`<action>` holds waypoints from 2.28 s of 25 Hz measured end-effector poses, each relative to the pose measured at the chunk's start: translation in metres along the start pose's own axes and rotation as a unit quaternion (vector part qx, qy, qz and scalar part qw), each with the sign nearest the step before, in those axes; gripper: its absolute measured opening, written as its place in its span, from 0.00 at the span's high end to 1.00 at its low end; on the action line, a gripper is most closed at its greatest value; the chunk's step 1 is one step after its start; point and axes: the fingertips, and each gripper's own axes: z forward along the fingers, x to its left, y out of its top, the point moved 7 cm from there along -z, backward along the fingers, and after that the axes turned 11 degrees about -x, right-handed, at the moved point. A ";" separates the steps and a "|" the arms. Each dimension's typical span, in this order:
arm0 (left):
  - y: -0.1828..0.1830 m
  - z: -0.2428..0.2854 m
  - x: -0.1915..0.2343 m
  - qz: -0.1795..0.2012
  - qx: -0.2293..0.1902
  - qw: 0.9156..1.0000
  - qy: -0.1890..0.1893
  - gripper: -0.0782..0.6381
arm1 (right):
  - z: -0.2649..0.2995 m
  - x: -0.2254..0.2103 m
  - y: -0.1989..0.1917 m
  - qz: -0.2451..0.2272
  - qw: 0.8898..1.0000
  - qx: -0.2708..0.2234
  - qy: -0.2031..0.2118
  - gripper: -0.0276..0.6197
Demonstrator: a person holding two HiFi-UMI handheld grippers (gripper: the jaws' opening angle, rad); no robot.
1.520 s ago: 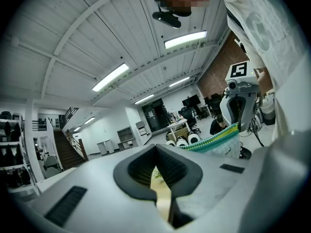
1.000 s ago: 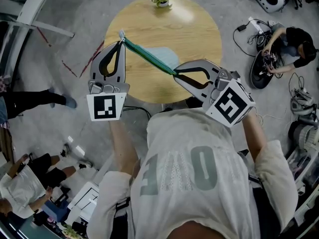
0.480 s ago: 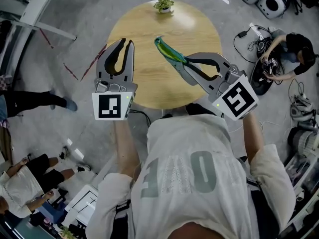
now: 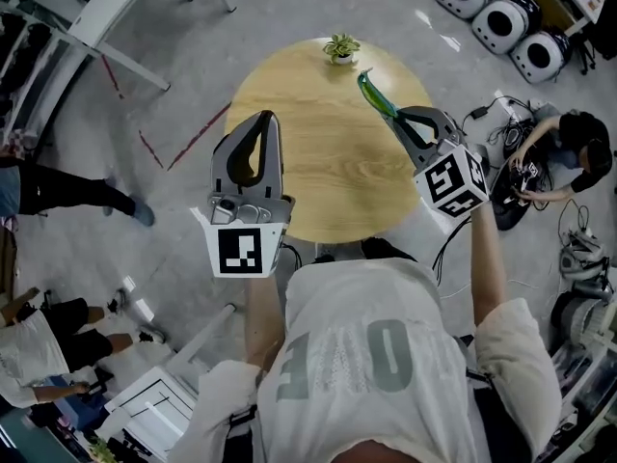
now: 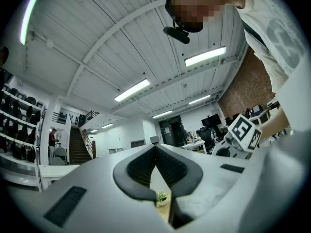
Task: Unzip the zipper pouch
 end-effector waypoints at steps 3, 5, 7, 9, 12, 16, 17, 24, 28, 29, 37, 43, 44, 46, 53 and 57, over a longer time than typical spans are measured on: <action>0.005 -0.004 -0.002 0.009 -0.005 1.000 0.004 0.85 | 0.024 0.005 -0.019 -0.002 0.999 0.030 0.009 0.88; 0.006 -0.006 -0.005 0.004 -0.003 1.000 0.007 0.85 | 0.038 0.017 -0.032 0.001 0.998 0.052 0.023 0.88; 0.005 -0.010 -0.006 -0.003 0.005 1.000 0.013 0.86 | 0.052 0.035 -0.040 0.008 0.997 0.061 0.039 0.88; 0.005 -0.013 -0.005 -0.001 0.009 1.000 0.017 0.85 | 0.065 0.055 -0.043 0.018 0.996 0.063 0.057 0.88; 0.007 -0.016 -0.002 0.005 0.007 1.000 0.022 0.85 | 0.079 0.082 -0.046 0.031 0.994 0.068 0.082 0.88; 0.008 -0.021 0.004 0.009 0.012 0.999 0.030 0.85 | 0.092 0.114 -0.053 0.044 0.990 0.080 0.107 0.88; 0.008 -0.023 0.005 0.008 0.014 0.999 0.032 0.86 | 0.095 0.120 -0.055 0.046 0.989 0.083 0.111 0.88; 0.004 -0.028 0.008 0.005 0.020 0.999 0.041 0.85 | 0.106 0.147 -0.067 0.064 0.985 0.090 0.131 0.88; 0.003 -0.029 0.009 0.010 0.023 0.999 0.038 0.85 | 0.108 0.154 -0.066 0.090 0.981 0.087 0.151 0.74; 0.002 -0.029 0.009 0.011 0.023 0.999 0.037 0.85 | 0.108 0.153 -0.065 0.096 0.980 0.086 0.153 0.71; 0.003 -0.024 0.011 0.010 0.016 0.999 0.036 0.85 | 0.095 0.100 -0.031 0.098 0.990 0.041 0.092 0.69; 0.006 -0.017 0.006 0.009 0.007 0.999 0.036 0.85 | 0.055 0.016 0.031 0.109 0.990 -0.063 -0.064 0.71; 0.006 -0.016 0.006 0.008 0.005 0.999 0.035 0.86 | 0.045 0.005 0.042 0.115 0.985 -0.086 -0.094 0.74; 0.008 -0.014 0.006 0.009 0.001 0.999 0.034 0.85 | 0.022 -0.013 0.065 0.126 0.971 -0.136 -0.150 0.81; 0.016 -0.009 0.006 0.010 -0.016 0.999 0.035 0.85 | -0.042 -0.023 0.111 0.145 0.917 -0.252 -0.273 0.91; 0.020 -0.007 0.004 0.014 -0.023 0.999 0.032 0.86 | -0.059 -0.011 0.117 0.135 0.904 -0.269 -0.304 0.91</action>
